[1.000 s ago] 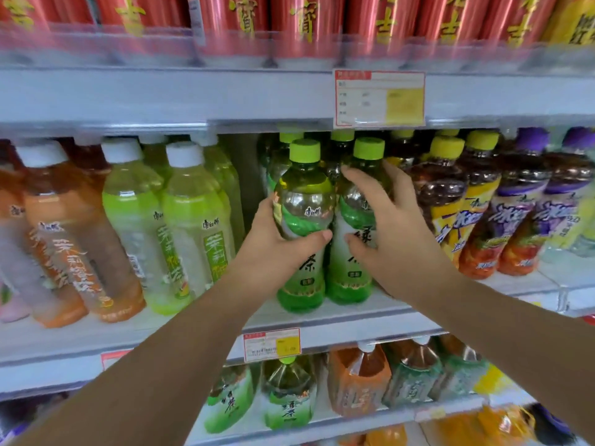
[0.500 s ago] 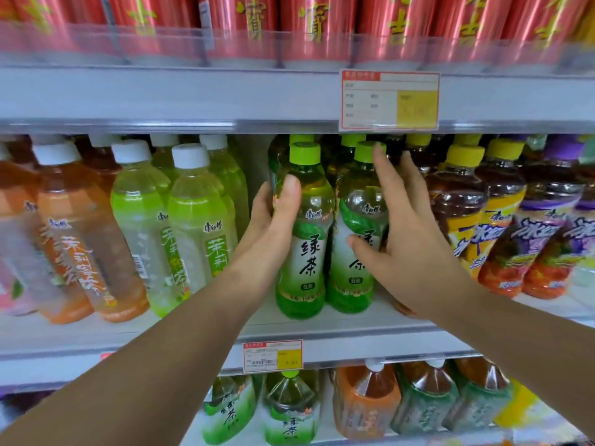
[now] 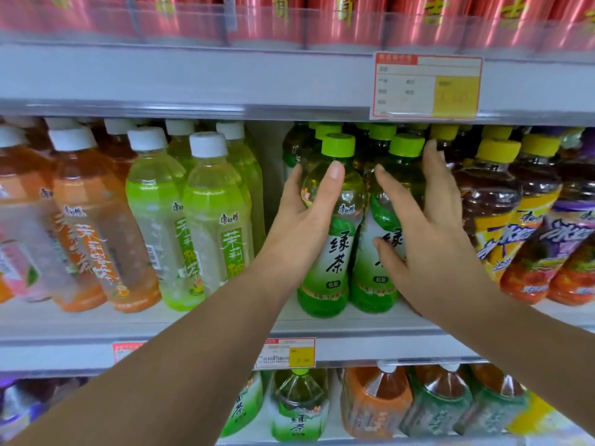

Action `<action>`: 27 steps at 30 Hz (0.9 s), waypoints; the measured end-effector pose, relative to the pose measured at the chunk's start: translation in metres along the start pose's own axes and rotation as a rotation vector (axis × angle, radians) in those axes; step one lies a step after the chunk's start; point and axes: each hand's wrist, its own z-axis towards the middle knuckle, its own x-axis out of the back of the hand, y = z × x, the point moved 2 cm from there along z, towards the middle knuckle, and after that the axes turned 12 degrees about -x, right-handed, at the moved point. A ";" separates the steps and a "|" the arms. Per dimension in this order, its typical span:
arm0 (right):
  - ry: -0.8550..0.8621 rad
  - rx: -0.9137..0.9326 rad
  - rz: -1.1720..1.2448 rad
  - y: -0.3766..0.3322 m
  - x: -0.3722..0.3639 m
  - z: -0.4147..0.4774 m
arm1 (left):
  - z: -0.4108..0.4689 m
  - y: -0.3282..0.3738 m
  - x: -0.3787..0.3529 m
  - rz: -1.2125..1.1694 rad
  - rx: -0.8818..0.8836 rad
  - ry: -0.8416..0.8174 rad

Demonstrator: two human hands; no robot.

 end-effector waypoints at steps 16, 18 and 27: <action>-0.064 0.336 -0.446 -0.022 0.015 0.026 | 0.041 -0.061 0.018 -0.147 0.257 0.203; -0.045 0.363 -0.458 -0.019 0.016 0.029 | 0.051 -0.069 0.015 -0.213 0.254 0.204; 0.012 0.500 -0.479 -0.008 0.008 0.040 | 0.064 -0.062 0.019 -0.263 0.038 0.289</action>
